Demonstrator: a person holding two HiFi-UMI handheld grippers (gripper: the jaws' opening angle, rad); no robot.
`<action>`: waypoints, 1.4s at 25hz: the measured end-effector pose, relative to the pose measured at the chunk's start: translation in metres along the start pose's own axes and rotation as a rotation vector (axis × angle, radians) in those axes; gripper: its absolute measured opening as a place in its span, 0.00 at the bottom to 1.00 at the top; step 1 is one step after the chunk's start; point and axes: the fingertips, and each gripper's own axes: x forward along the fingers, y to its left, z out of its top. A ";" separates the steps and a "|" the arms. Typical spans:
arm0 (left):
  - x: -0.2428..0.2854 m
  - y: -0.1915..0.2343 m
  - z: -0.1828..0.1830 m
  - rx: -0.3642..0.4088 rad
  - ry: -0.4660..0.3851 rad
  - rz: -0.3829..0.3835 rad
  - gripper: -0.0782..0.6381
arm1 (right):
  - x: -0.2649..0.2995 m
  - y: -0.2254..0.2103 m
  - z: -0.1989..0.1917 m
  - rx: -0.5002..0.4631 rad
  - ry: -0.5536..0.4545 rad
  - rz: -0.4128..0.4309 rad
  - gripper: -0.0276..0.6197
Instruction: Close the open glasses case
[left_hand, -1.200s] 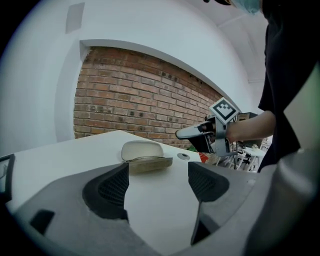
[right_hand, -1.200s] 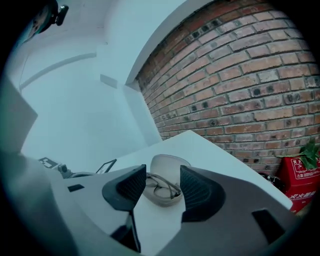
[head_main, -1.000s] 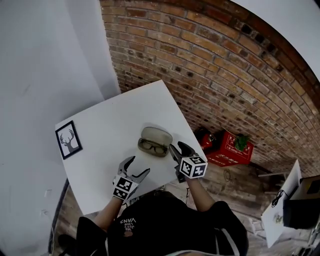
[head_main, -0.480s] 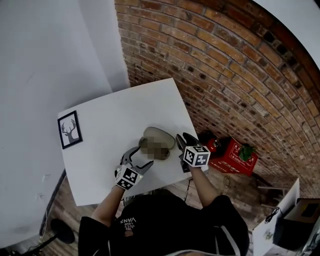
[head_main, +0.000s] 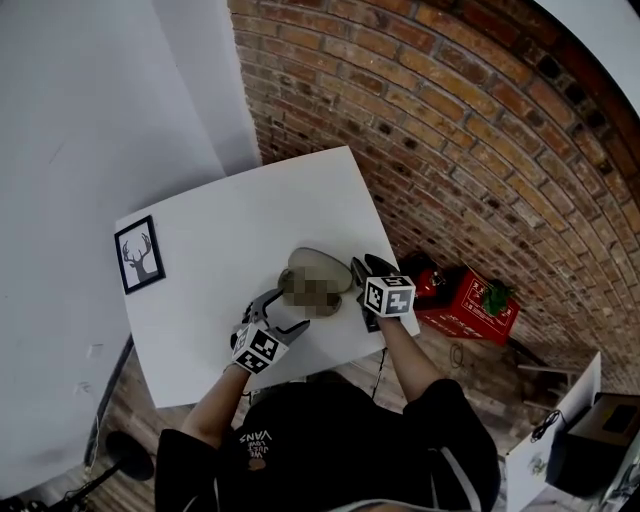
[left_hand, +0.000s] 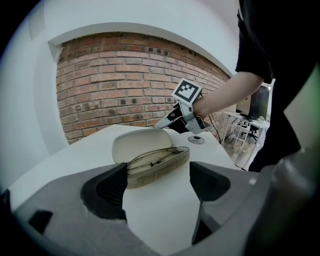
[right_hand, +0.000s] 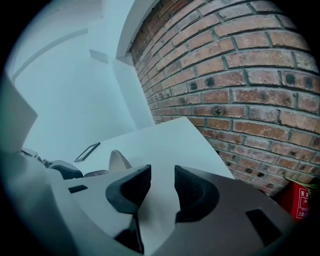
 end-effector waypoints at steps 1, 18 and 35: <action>-0.001 0.000 -0.001 -0.002 0.000 -0.005 0.65 | -0.001 0.003 0.000 0.002 -0.003 0.000 0.24; -0.008 -0.015 -0.031 0.008 0.057 -0.119 0.66 | -0.041 0.044 -0.015 0.039 -0.054 -0.038 0.23; -0.028 -0.012 -0.032 0.022 0.041 -0.128 0.66 | -0.062 0.089 -0.061 0.053 -0.025 -0.061 0.19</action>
